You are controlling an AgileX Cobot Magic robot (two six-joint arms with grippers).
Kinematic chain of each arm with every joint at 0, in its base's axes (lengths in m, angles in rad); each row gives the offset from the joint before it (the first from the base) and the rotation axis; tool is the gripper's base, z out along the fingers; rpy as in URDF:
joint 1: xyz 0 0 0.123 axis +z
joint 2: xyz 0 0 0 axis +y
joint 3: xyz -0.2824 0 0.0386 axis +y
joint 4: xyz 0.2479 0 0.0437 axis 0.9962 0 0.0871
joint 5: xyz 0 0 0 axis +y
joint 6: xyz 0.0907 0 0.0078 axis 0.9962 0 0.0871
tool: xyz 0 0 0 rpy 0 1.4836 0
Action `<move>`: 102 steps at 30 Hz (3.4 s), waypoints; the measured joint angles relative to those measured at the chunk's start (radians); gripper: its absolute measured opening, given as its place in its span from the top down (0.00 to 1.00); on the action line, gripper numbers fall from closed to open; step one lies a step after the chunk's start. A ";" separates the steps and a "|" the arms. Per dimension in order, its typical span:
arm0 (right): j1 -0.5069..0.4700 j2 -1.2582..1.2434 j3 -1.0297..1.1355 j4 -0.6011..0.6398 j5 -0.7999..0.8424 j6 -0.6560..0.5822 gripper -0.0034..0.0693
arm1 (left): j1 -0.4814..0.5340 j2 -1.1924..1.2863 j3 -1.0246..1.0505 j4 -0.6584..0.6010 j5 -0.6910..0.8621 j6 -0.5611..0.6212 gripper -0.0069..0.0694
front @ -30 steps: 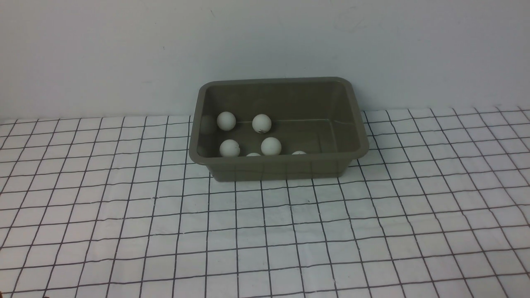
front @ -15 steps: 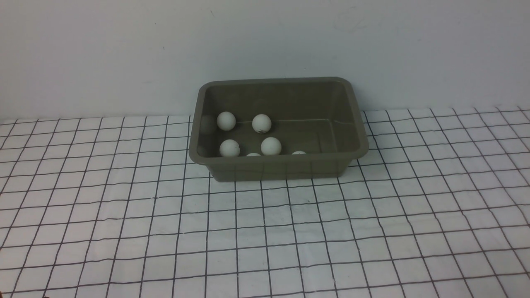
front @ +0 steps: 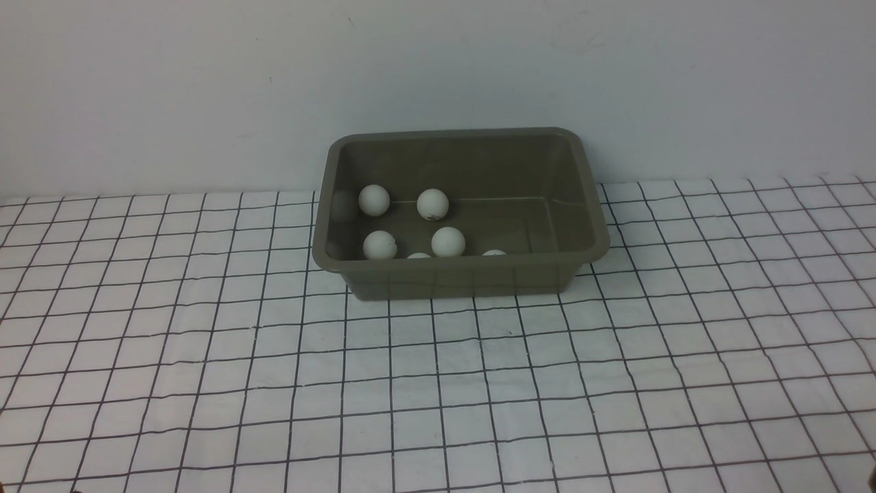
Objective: Put the table tennis balls into the box on the white checkered tablecloth.
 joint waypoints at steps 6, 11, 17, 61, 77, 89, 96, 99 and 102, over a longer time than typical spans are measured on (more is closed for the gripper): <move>0.017 0.000 0.000 0.000 0.000 0.000 0.29 | 0.000 0.000 0.000 0.000 0.000 0.000 0.38; 0.017 0.000 0.000 0.000 0.000 -0.012 0.29 | 0.000 0.000 0.000 0.000 0.000 0.000 0.38; 0.017 0.000 0.000 0.000 0.000 -0.027 0.29 | 0.000 0.000 0.000 0.000 0.000 0.000 0.38; 0.018 0.000 0.000 -0.129 -0.006 0.190 0.29 | 0.000 0.000 0.000 0.000 0.000 0.000 0.38; 0.018 0.000 0.001 -0.128 -0.006 0.189 0.29 | 0.000 0.000 0.000 0.000 0.000 0.000 0.38; 0.018 0.000 0.001 -0.128 -0.006 0.189 0.29 | 0.000 0.000 0.000 0.000 0.000 0.000 0.38; 0.018 0.000 0.001 -0.128 -0.006 0.189 0.29 | 0.000 0.000 0.000 0.000 0.000 0.000 0.38; 0.018 0.000 0.001 -0.128 -0.006 0.189 0.29 | 0.000 0.000 0.000 0.000 0.000 0.000 0.38; 0.018 0.000 0.001 -0.128 -0.006 0.189 0.29 | 0.000 0.000 0.000 0.000 0.000 0.000 0.38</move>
